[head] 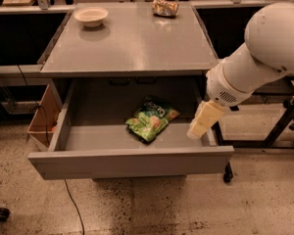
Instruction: Pick green rice chip bag from top drawer and place on counter
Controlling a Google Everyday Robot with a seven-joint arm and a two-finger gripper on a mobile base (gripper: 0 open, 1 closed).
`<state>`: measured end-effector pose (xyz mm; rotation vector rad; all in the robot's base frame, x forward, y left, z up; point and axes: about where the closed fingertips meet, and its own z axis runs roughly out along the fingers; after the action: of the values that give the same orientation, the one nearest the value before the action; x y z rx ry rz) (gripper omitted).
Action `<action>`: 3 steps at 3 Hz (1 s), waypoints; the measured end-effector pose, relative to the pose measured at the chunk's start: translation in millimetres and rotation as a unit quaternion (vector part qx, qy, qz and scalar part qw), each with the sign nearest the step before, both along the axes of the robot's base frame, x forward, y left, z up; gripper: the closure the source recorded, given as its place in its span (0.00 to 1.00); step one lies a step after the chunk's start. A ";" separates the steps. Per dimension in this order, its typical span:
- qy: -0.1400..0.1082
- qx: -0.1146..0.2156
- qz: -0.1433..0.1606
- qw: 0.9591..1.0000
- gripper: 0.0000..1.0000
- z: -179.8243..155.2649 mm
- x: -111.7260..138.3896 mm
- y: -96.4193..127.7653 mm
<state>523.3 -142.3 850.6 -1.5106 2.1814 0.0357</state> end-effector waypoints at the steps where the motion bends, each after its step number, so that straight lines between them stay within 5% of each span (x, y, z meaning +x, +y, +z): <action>1: 0.010 0.027 -0.006 1.000 0.00 -16.9 1.3 17.4; 2: 0.022 0.068 -0.045 0.996 0.00 -49.4 16.4 38.7; 3: 0.035 0.108 -0.096 0.989 0.00 -84.1 41.2 55.5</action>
Offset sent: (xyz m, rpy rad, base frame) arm 0.0391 0.0618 -0.0870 0.2479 0.0689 -0.2059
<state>564.5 -86.8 766.5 -1.1938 2.2853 0.2584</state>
